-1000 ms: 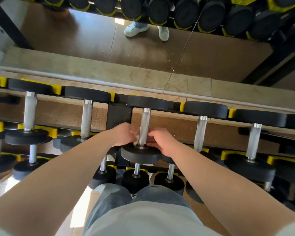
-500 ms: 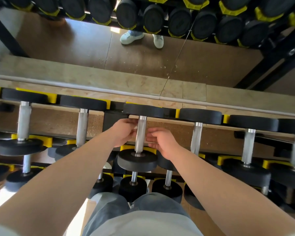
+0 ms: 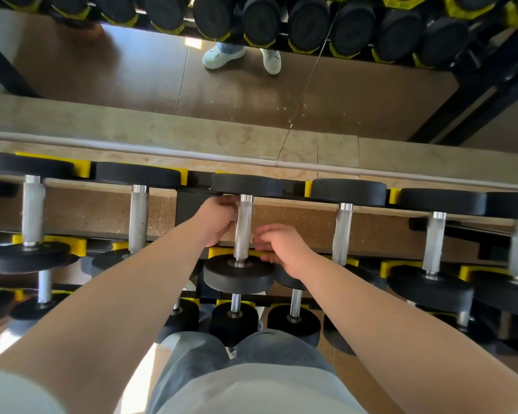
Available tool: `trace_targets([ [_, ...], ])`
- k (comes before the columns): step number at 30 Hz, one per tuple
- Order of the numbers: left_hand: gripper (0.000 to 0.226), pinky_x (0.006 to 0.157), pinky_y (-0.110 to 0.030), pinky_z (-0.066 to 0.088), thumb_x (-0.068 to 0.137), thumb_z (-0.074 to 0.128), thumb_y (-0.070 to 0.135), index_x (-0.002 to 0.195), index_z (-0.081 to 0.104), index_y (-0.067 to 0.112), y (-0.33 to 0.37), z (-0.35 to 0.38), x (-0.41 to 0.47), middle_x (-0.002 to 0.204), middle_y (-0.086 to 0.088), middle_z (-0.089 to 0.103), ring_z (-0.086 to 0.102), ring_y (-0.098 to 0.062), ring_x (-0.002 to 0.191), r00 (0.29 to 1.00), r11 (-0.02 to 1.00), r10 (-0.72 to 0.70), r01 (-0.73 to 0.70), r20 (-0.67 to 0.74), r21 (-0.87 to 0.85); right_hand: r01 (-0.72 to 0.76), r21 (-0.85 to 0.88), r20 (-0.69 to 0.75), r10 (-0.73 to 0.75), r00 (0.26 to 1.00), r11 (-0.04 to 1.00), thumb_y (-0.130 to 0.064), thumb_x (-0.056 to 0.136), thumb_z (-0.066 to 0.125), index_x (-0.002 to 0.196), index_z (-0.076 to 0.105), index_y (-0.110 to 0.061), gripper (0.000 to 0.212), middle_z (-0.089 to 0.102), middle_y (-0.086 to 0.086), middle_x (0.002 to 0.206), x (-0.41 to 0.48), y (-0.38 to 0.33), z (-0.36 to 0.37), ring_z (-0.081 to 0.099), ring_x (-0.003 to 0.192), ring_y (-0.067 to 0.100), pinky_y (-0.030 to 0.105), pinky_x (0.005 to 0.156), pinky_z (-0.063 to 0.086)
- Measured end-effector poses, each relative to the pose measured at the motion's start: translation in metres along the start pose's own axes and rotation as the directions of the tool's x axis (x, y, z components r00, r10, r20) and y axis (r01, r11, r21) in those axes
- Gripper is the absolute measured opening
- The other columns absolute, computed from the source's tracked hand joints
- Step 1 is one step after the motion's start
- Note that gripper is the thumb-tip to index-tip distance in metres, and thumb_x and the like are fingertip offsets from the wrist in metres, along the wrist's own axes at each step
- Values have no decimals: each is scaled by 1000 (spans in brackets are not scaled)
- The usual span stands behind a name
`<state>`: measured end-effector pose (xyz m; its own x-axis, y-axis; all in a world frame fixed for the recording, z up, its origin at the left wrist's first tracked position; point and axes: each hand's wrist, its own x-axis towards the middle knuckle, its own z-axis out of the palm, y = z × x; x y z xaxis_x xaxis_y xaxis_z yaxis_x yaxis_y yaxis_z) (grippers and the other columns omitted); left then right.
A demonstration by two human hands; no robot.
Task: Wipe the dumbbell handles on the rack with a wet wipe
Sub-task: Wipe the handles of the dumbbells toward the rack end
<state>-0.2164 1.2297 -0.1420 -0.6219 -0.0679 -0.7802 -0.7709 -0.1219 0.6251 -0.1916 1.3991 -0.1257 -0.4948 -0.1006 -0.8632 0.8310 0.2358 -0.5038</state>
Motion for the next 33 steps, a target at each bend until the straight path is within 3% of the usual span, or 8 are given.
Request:
trace_targets([
  [3, 30, 68, -26, 49, 101, 46, -1, 112, 70, 12, -6, -10, 0, 91, -4, 69, 60, -15, 75, 991, 885, -2, -60, 131, 461, 22, -19, -14, -22, 1000, 1000, -5, 102, 51, 108, 71, -20, 26, 74, 6, 110, 0, -1, -6, 71, 103, 21, 31, 77, 59],
  [6, 24, 84, -31, 52, 105, 46, 12, 108, 70, 15, -13, -20, -10, 100, -3, 69, 63, -16, 89, 932, 249, -162, -279, 323, 928, 17, -34, -26, -18, 1000, 999, -6, 101, 51, 106, 71, -21, 26, 74, 6, 109, 1, 0, -9, 71, 102, 21, 31, 76, 58],
  [7, 25, 86, -31, 52, 106, 46, 13, 110, 71, 13, -15, -22, -12, 104, -5, 70, 64, -18, 91, 929, 221, -171, -289, 329, 931, 15, -45, -27, -16, 999, 999, -6, 101, 51, 106, 71, -21, 25, 74, 6, 110, 0, 0, -9, 71, 102, 21, 31, 76, 57],
  [10, 24, 76, -27, 55, 100, 51, 2, 103, 73, 13, -12, -23, -15, 95, -7, 72, 67, -14, 81, 960, 651, -111, -124, 256, 749, 17, -52, -21, -19, 1000, 998, -6, 101, 53, 107, 71, -21, 24, 73, 6, 110, -2, 0, -8, 70, 103, 21, 32, 78, 58],
  [13, 26, 73, -27, 59, 98, 51, -9, 116, 66, 2, 5, -18, -12, 98, -12, 70, 68, -14, 78, 997, 993, -18, 9, 82, 117, 27, -40, -11, -27, 1000, 999, -6, 102, 52, 106, 70, -21, 24, 73, 6, 109, -3, -5, -6, 70, 101, 21, 34, 82, 60],
  [16, 20, 86, -31, 56, 99, 58, -1, 116, 66, 9, 16, -16, -17, 115, -9, 68, 64, -20, 101, 998, 990, 19, -11, 57, -139, 44, -52, -7, -44, 999, 998, -6, 102, 54, 103, 70, -22, 22, 73, 6, 110, -4, -9, -3, 71, 101, 21, 32, 81, 61],
  [25, 21, 66, -23, 56, 88, 80, 26, 102, 71, 14, -26, -30, -48, 93, -2, 72, 71, -15, 75, 997, 870, 61, -34, -40, 493, 29, -175, 10, -28, 1000, 984, -7, 101, 57, 113, 67, -20, 21, 71, 6, 116, -9, -5, 9, 69, 105, 20, 29, 77, 58],
  [33, 23, 83, -37, 60, 88, 78, 33, 106, 67, 23, -10, -22, -51, 97, -1, 70, 70, -21, 90, 964, 875, 245, -175, -102, 452, 74, -226, 32, -69, 997, 971, -8, 101, 57, 111, 67, -22, 20, 72, 5, 112, -11, -8, 5, 69, 104, 19, 34, 86, 60],
])
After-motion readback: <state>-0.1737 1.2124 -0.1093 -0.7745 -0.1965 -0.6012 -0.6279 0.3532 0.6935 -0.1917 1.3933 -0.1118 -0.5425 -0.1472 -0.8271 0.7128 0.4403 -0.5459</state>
